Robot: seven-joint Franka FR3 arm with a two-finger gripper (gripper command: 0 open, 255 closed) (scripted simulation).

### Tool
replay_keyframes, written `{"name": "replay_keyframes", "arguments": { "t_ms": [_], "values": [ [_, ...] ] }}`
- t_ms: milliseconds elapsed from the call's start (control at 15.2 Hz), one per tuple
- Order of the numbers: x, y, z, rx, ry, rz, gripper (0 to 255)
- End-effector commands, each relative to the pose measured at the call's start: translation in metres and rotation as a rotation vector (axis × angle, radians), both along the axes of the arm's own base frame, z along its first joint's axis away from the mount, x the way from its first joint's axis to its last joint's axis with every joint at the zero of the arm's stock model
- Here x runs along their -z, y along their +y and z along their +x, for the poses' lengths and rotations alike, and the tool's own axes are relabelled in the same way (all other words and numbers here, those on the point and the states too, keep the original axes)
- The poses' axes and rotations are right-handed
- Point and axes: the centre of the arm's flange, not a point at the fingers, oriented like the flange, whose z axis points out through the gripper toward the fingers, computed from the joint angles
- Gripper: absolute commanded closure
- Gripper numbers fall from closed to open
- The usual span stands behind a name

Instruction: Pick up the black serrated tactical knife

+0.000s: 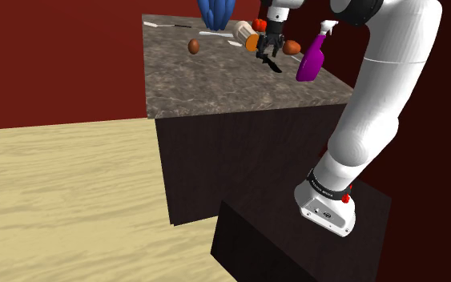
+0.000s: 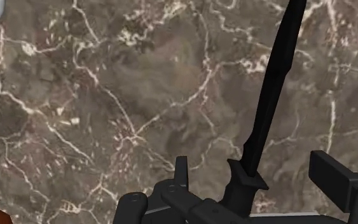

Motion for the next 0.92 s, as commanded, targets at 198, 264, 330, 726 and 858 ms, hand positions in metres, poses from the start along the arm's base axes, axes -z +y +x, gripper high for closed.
{"name": "replay_keyframes", "arguments": {
  "t_ms": [198,264,330,726,858],
  "values": [
    [0.004,0.001,0.000,0.000,0.000,0.000,255],
    [0.004,0.001,0.000,0.000,0.000,0.000,255],
    [0.004,0.001,-0.001,0.000,0.000,0.000,255],
    [-0.001,0.000,0.000,0.000,0.000,0.000,255],
    [-0.012,0.000,0.000,0.000,0.000,0.000,255]
  ]
}}
